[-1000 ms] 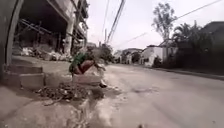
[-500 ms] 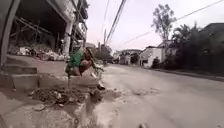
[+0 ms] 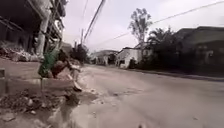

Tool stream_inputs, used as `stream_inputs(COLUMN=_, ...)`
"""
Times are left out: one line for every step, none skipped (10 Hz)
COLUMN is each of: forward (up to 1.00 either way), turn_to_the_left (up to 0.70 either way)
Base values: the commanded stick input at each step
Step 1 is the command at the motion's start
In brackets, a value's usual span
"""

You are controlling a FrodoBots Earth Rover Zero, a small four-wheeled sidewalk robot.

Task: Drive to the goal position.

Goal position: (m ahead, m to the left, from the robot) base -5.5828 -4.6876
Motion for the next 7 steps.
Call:
stream_inputs(forward=0.00, turn_to_the_left=-0.70)
stream_inputs(forward=0.00, turn_to_the_left=-0.70)
stream_inputs(forward=0.00, turn_to_the_left=-0.70)
stream_inputs(forward=0.00, turn_to_the_left=-0.70)
stream_inputs(forward=0.00, turn_to_the_left=-0.70)
stream_inputs(forward=0.00, turn_to_the_left=-0.70)
stream_inputs(forward=0.00, turn_to_the_left=-0.70)
